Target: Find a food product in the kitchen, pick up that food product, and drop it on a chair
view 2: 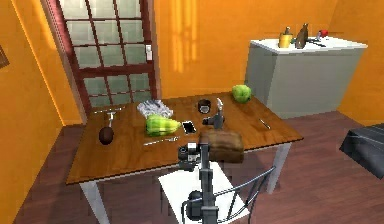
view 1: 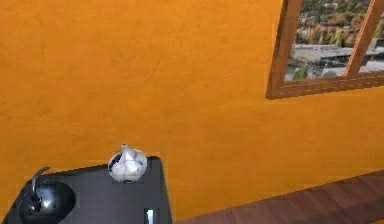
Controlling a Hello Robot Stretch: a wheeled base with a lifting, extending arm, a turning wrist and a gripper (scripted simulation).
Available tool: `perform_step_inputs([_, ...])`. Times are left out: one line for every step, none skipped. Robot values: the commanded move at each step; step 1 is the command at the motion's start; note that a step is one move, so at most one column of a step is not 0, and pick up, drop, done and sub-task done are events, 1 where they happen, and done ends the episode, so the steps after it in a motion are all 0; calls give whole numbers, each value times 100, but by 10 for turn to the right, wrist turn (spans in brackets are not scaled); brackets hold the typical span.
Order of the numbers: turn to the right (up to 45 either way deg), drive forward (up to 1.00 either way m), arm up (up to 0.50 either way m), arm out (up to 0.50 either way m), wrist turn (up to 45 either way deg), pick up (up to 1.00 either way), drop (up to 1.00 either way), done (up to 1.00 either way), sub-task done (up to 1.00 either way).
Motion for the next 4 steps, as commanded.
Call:
perform_step_inputs([0, 0, 10, 0, 0, 0, 0, 0, 0])
perform_step_inputs([0, 0, 0, -8, 0, 0, 0, 0, 0])
perform_step_inputs([0, 0, 28, 0, 0, 0, 0, 0, 0])
perform_step_inputs([0, 0, 0, 0, -450, 0, 0, 0, 0])
